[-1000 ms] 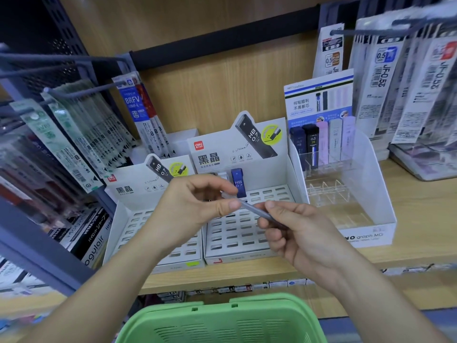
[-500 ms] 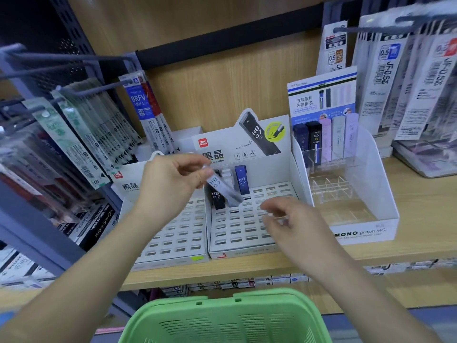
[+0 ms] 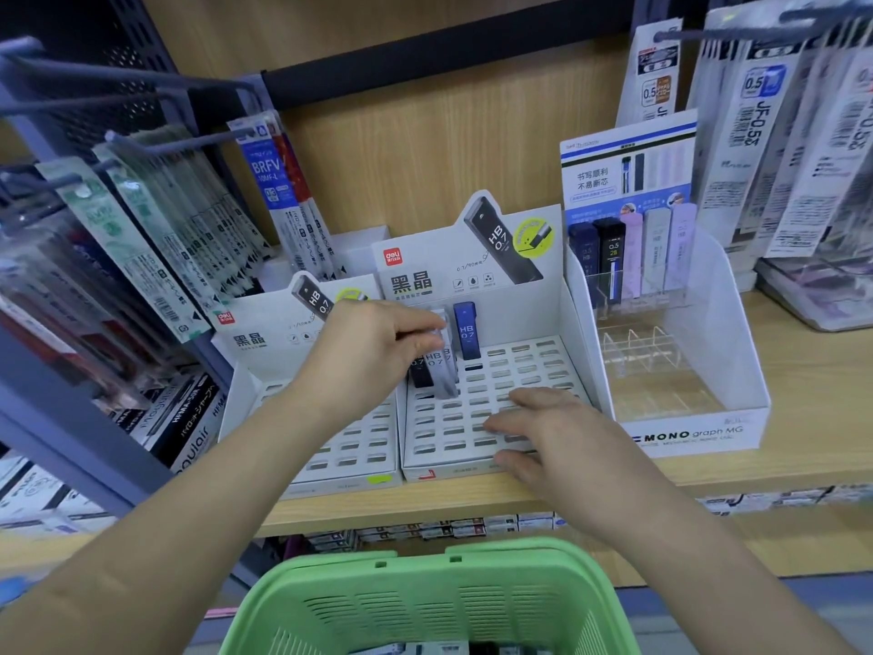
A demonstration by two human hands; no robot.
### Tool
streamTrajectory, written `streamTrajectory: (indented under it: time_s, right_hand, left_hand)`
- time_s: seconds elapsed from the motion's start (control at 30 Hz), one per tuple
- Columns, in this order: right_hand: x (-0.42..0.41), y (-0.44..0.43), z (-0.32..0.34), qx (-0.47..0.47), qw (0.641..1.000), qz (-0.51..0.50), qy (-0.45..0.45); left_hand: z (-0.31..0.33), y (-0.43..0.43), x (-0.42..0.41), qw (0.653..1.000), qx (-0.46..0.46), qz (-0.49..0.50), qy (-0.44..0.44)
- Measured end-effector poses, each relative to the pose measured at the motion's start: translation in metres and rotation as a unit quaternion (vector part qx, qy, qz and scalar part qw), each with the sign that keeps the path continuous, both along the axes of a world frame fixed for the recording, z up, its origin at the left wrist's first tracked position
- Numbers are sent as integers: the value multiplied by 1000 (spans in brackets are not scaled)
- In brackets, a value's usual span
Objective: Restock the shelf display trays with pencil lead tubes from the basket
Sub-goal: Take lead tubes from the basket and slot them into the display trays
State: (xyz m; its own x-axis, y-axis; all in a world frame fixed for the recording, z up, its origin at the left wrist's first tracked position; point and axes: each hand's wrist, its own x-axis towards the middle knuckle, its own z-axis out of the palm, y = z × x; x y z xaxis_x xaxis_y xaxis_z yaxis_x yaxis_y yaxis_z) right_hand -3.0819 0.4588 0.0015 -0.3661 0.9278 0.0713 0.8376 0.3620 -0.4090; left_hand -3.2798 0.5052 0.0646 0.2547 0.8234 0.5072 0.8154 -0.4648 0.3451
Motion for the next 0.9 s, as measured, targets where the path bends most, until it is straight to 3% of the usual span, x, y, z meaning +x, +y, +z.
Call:
streamTrajectory:
  time_s: [0.33, 0.5, 0.77, 0.9]
  right_hand:
    - [2, 2, -3, 5, 1000, -4, 0]
    - [2, 4, -4, 1, 1000, -7, 12]
    - [7, 0, 0, 31, 998, -15, 59]
    - [-2, -12, 7, 110, 986, -16, 127]
  left_hand:
    - [-16, 9, 4, 997, 30, -21, 74]
    - [-29, 13, 2, 998, 57, 9, 0]
    - [-25, -8, -5, 995, 94, 13, -4]
    - [-43, -54, -31, 999, 10, -34, 27]
